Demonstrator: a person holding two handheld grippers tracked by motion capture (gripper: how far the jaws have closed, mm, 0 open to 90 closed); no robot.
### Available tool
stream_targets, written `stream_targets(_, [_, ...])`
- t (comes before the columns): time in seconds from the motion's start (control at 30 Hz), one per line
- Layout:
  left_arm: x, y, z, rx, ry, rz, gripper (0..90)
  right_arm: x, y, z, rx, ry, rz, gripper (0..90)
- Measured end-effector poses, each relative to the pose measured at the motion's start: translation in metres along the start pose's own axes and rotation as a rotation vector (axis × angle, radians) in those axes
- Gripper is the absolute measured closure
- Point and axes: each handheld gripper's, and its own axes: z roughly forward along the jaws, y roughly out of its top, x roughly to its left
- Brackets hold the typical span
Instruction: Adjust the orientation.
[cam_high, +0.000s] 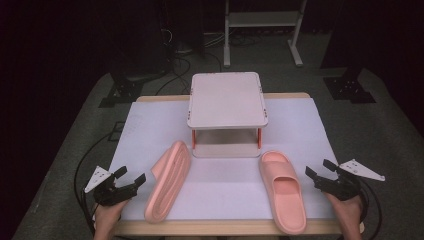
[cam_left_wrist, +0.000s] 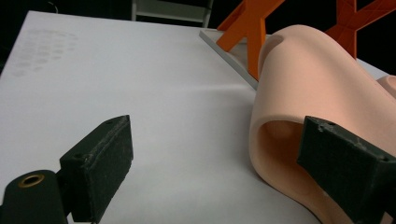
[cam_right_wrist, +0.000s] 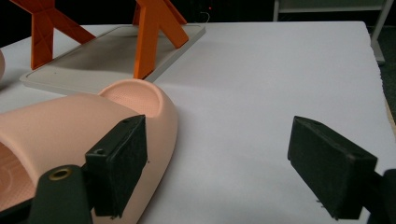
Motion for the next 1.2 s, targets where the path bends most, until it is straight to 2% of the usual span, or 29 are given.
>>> stream_targets(0.17, [-0.003,-0.002,0.005,0.041,-0.006,0.036,10.2,0.001,0.0,0.001,0.001,0.001,-0.004,19.1])
stream_targets(0.3, [-0.006,-0.003,0.009,0.068,-0.024,0.043,12.9,0.001,0.0,0.0,-0.003,0.002,-0.003,18.9])
stream_targets(0.5, [-0.007,-0.005,0.015,0.107,-0.015,0.071,15.0,0.002,0.0,0.001,0.0,0.004,-0.008,18.8])
stream_targets(0.57, [-0.006,-0.006,0.016,0.115,-0.033,0.067,21.3,0.002,0.0,0.001,0.0,0.006,-0.007,18.8])
stream_targets(0.83, [-0.006,-0.003,0.025,0.143,-0.053,0.047,29.5,0.003,0.0,0.002,0.001,0.01,-0.009,18.7])
stream_targets(0.93, [-0.007,-0.002,0.03,0.154,-0.069,0.05,33.4,0.003,0.0,0.002,0.001,0.01,-0.008,18.7])
stream_targets(1.07, [-0.01,-0.001,0.035,0.162,-0.063,0.074,40.7,0.003,0.0,0.002,0.0,0.011,-0.007,18.6])
stream_targets(1.2, [-0.011,0.0,0.038,0.161,-0.067,0.068,47.8,0.004,0.0,0.003,0.002,0.013,-0.01,18.5])
